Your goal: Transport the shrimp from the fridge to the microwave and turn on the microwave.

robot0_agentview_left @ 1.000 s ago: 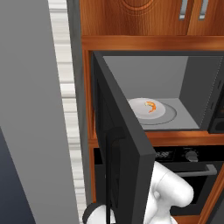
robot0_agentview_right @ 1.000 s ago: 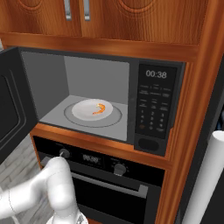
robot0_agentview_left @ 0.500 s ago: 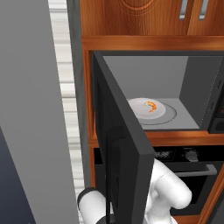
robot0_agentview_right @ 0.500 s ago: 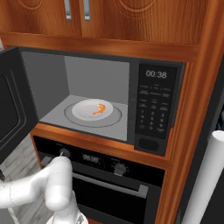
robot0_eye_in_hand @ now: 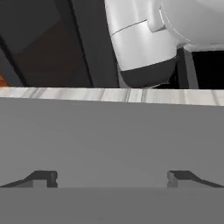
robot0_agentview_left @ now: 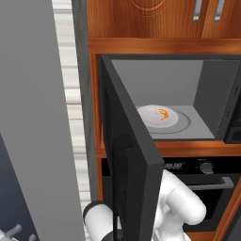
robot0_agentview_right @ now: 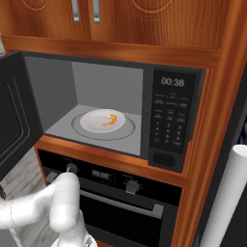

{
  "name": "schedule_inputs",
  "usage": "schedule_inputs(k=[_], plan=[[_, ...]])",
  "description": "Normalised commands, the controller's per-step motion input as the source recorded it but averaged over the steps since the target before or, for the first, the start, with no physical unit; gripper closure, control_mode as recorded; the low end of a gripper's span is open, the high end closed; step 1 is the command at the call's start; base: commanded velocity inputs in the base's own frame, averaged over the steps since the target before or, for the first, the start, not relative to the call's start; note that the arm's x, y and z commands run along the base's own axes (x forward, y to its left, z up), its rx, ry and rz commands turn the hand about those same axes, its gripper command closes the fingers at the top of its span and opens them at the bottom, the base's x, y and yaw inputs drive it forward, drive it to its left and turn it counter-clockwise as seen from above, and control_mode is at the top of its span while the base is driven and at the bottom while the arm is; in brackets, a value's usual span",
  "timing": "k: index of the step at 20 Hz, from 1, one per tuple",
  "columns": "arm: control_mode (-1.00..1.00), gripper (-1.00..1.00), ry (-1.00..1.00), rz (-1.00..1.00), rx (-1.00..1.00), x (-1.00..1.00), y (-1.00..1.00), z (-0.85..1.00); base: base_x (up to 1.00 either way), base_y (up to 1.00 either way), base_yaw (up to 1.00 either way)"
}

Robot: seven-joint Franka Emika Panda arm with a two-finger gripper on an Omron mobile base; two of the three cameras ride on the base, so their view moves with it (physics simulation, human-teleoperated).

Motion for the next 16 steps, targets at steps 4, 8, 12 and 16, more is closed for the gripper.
schedule_inputs(k=[4, 8, 12, 16], plan=[[-1.00, -1.00, 0.43, -0.31, 0.04, 0.88, -0.07, -0.17, 0.00, 0.00, 0.00], [-1.00, -1.00, 0.03, -0.29, 0.15, 0.27, -0.49, 0.28, 0.00, 0.00, 0.00], [-1.00, -1.00, 0.00, -0.18, 0.26, 0.02, -0.92, 0.51, 0.00, 0.00, 0.00], [-1.00, -1.00, 0.00, -0.13, 0.37, 0.00, -1.00, 0.50, 0.00, 0.00, 0.00]])
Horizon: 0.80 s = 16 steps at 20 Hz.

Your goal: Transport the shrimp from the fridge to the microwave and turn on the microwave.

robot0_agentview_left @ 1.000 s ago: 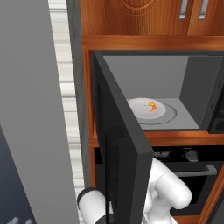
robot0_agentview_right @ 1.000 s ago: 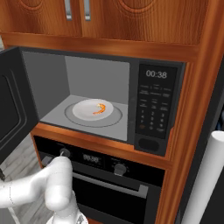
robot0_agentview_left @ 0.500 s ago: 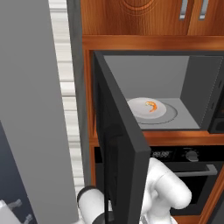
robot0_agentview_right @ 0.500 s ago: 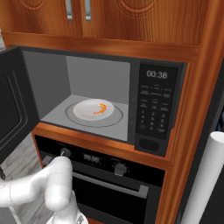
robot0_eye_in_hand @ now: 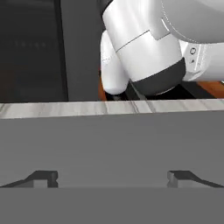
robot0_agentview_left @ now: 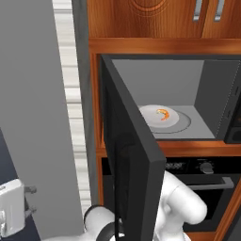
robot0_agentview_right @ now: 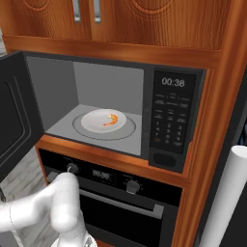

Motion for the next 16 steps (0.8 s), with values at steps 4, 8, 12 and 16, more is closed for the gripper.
schedule_inputs(k=[4, 8, 12, 16], plan=[[-1.00, -1.00, 0.00, -0.12, 0.42, 0.06, -1.00, 0.29, 0.00, 0.00, 0.00], [-1.00, -1.00, -0.01, -0.13, 0.44, 0.08, -1.00, 0.21, 0.00, 0.00, 0.00], [-1.00, -1.00, -0.03, -0.11, 0.48, 0.00, -1.00, 0.20, 0.00, 0.00, 0.00], [-1.00, -1.00, -0.08, -0.08, 0.45, 0.14, -1.00, 0.15, 0.00, 0.00, 0.00]])
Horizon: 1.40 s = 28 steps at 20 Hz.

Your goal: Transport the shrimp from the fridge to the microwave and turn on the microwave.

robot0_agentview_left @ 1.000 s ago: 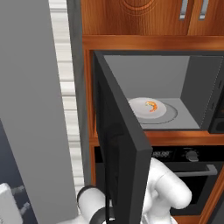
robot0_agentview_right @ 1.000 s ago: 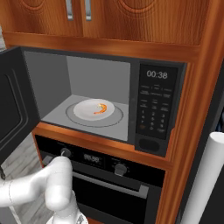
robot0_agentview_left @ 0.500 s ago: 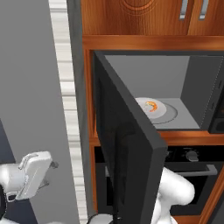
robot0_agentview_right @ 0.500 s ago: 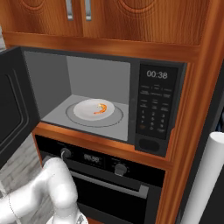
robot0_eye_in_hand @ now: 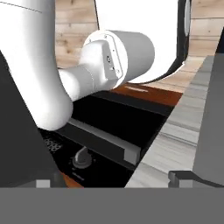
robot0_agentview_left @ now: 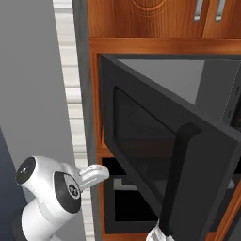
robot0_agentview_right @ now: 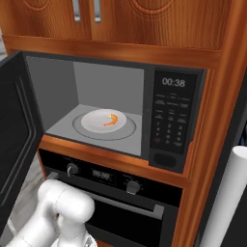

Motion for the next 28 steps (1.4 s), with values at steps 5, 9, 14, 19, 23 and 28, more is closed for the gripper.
schedule_inputs(k=[5, 9, 14, 19, 23, 28], plan=[[-1.00, -1.00, -0.11, -0.06, 0.39, 0.19, -1.00, 0.22, 0.00, 0.00, 0.00], [-1.00, -1.00, -0.10, -0.05, 0.39, 0.23, -1.00, 0.32, 0.00, 0.00, 0.00], [-1.00, -1.00, -0.11, -0.06, 0.41, 0.24, -1.00, 0.27, 0.00, 0.00, 0.00], [-1.00, -1.00, -0.13, -0.07, 0.39, 0.26, -1.00, 0.19, 0.00, 0.00, 0.00], [-1.00, -1.00, -0.18, -0.09, 0.18, 0.19, -1.00, 0.15, 0.00, 0.00, 0.00], [-1.00, -1.00, -0.22, -0.13, -0.01, 0.25, -1.00, 0.05, 0.00, 0.00, 0.00]])
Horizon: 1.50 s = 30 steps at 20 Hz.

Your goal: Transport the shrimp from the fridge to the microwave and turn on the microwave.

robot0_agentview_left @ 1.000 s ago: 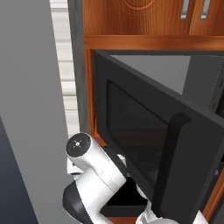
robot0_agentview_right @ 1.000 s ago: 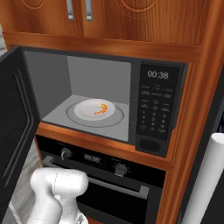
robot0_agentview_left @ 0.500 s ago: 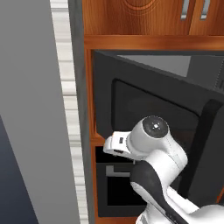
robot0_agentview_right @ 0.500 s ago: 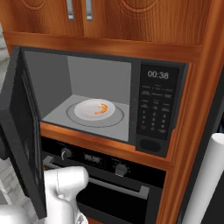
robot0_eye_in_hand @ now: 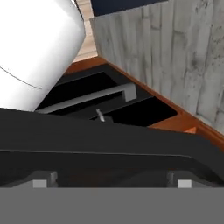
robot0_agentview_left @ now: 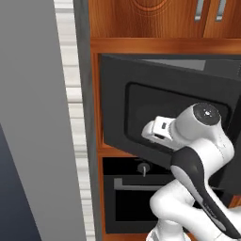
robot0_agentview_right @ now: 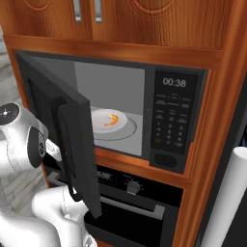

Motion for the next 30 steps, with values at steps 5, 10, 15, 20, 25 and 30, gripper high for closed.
schedule_inputs(k=[5, 10, 15, 20, 25, 30], plan=[[-1.00, -1.00, -0.45, -0.12, -0.21, 0.32, -0.94, -0.23, 0.00, 0.00, 0.00], [-1.00, -1.00, -0.55, -0.06, -0.27, 0.53, -0.75, -0.63, 0.00, 0.00, 0.00], [-1.00, -1.00, -0.59, 0.00, -0.15, 0.81, -0.87, -0.84, 0.00, 0.00, 0.00], [-1.00, -1.00, -0.55, 0.00, -0.01, 1.00, -0.97, -0.85, 0.00, 0.00, 0.00], [-1.00, -1.00, -0.37, 0.02, 0.03, 0.60, -0.94, -0.49, 0.00, 0.00, 0.00], [-1.00, -1.00, -0.02, 0.05, 0.28, -0.95, -0.28, 0.31, 0.00, 0.00, 0.00]])
